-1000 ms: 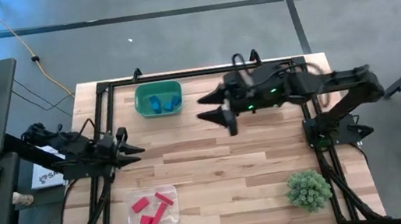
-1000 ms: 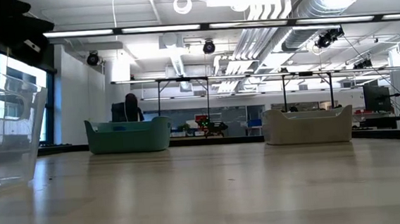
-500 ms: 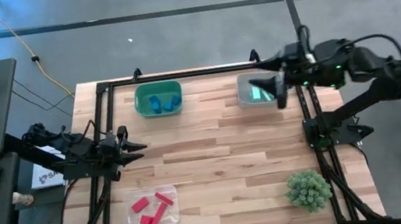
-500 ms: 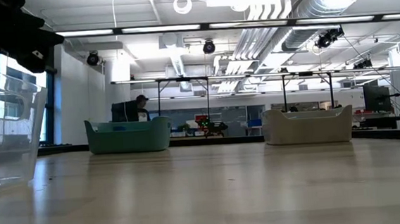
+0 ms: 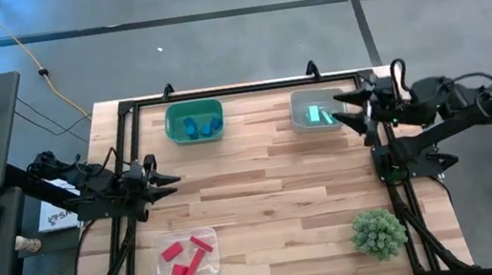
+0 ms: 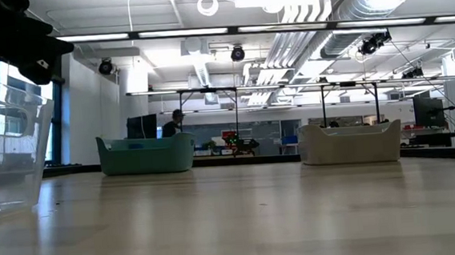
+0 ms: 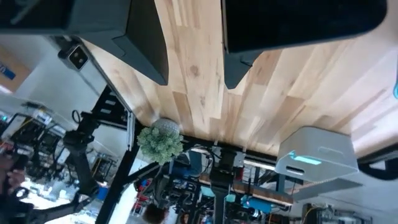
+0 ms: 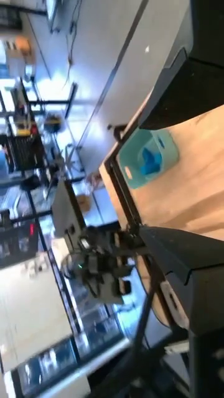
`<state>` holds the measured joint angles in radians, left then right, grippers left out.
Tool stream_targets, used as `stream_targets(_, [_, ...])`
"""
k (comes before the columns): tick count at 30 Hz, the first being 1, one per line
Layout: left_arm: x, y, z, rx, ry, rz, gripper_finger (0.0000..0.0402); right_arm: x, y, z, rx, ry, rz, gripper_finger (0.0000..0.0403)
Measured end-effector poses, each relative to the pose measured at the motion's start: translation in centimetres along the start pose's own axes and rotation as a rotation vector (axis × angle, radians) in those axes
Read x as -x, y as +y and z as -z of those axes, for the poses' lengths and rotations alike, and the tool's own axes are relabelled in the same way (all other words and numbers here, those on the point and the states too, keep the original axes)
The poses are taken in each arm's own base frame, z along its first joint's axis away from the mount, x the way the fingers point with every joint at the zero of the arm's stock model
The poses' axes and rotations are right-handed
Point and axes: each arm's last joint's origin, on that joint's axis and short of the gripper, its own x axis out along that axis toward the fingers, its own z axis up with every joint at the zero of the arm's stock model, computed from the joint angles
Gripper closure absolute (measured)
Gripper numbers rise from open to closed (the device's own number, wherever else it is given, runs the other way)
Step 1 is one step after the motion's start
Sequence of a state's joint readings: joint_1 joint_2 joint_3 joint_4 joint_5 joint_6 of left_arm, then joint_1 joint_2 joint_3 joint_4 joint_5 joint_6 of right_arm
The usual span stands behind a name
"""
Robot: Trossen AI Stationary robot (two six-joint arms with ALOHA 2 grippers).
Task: Sort & place blocks by color
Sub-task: Return to Home Position
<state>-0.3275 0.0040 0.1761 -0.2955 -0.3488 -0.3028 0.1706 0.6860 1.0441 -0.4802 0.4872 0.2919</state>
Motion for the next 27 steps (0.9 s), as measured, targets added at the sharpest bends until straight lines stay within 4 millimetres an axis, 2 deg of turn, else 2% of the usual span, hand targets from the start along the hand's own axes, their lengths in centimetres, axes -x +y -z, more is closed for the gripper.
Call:
stream_targets(7, [0.0,0.0,0.0,-0.018,-0.001,0.000,0.0330,1.8,-2.6,5.6,-0.042,-0.002,-0.026,0.0144])
stream_targets(13, [0.0,0.0,0.0,-0.026,-0.001,0.001,0.0330,2.6,-4.3,9.9,-0.047,0.014,-0.042,0.0144])
stream_targets(22, [0.0,0.0,0.0,-0.026,-0.001,0.001,0.0330,3.3,-6.1,14.7,-0.076,-0.012,-0.052,0.0144])
stream_targets(27, [0.0,0.0,0.0,-0.026,-0.001,0.001,0.0330,3.2,-6.4,16.0,-0.092,-0.021,-0.064,0.0144])
